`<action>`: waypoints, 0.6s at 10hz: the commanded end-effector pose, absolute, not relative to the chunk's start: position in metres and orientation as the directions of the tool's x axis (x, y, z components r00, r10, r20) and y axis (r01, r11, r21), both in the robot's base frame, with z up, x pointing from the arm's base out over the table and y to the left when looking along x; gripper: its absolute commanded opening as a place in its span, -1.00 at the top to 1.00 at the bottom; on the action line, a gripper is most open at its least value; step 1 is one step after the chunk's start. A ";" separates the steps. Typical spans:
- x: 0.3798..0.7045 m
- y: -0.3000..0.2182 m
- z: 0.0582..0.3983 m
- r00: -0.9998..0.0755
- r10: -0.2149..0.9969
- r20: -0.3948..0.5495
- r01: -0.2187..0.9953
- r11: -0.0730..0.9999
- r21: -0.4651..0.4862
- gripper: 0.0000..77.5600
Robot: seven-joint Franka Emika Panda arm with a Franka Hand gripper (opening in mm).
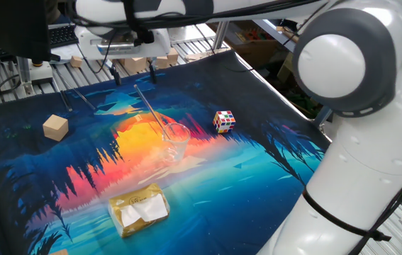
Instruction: Shake the test tube
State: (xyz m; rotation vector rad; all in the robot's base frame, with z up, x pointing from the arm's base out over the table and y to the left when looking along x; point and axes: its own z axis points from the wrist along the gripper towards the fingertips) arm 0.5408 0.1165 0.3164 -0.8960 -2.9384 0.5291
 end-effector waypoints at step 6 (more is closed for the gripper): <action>0.543 0.114 0.307 -0.819 0.567 -0.090 0.560 0.756 -0.340 -0.99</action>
